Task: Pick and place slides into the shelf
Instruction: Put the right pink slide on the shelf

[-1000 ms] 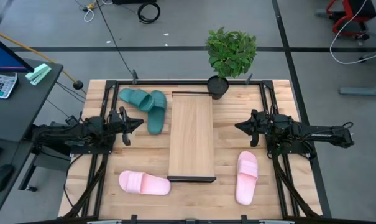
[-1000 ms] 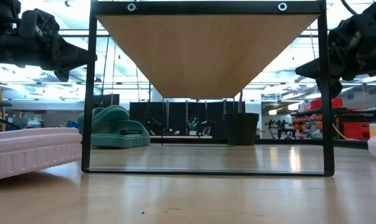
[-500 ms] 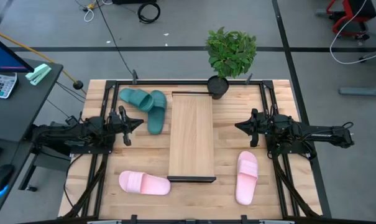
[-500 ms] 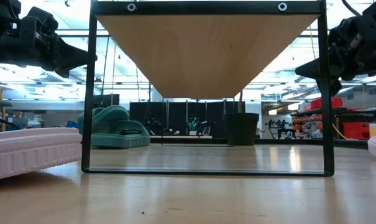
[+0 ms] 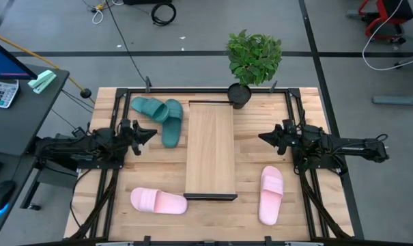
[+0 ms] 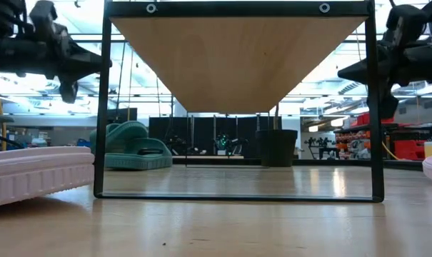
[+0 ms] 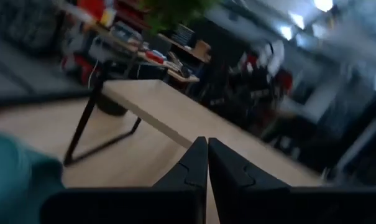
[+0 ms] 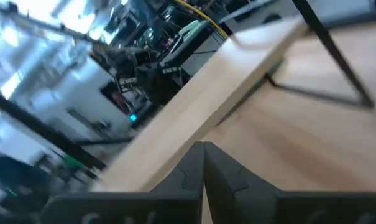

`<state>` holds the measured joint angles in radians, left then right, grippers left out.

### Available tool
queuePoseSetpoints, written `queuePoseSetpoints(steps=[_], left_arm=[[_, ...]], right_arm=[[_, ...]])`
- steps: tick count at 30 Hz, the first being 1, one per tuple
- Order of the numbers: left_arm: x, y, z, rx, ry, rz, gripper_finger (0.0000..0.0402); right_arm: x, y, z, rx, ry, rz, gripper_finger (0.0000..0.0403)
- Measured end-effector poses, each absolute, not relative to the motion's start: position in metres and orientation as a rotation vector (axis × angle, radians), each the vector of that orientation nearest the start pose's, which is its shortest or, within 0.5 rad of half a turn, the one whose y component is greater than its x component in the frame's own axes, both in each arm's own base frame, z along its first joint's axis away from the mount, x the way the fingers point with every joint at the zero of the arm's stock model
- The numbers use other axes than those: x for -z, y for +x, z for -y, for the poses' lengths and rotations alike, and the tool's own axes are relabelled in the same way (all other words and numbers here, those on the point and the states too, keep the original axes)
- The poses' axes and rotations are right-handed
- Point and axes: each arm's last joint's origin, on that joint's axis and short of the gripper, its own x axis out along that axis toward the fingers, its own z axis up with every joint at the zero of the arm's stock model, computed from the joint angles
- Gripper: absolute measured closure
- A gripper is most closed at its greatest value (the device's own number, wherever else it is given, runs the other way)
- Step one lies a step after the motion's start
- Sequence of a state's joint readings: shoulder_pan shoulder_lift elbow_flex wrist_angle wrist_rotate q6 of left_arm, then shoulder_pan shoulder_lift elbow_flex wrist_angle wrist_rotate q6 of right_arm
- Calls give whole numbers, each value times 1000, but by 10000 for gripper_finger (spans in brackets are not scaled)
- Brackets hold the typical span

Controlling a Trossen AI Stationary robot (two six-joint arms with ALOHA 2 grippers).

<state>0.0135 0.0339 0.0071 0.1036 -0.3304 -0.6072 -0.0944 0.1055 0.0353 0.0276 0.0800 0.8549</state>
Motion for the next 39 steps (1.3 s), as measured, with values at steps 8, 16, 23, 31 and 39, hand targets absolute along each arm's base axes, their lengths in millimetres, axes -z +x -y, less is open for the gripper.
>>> queuePoseSetpoints(steps=[8, 16, 23, 31, 39], left_arm=[[-169, 99, -14, -425, -933, 247, 380], [-170, 104, -12, -338, -1105, 248, 370], [-169, 105, -12, -342, -1034, 210, 373], [-168, 105, -12, -346, -985, 200, 363], [-168, 105, -12, -351, -920, 187, 371]], right_arm=[[-169, 102, 13, 234, 940, 61, 386], [-169, 102, 11, 152, 950, 18, 386], [-185, 102, 7, -2, 949, 2, 386], [-243, 104, 3, 3, 820, -417, 386], [-248, 126, -4, -149, 828, -1148, 386]])
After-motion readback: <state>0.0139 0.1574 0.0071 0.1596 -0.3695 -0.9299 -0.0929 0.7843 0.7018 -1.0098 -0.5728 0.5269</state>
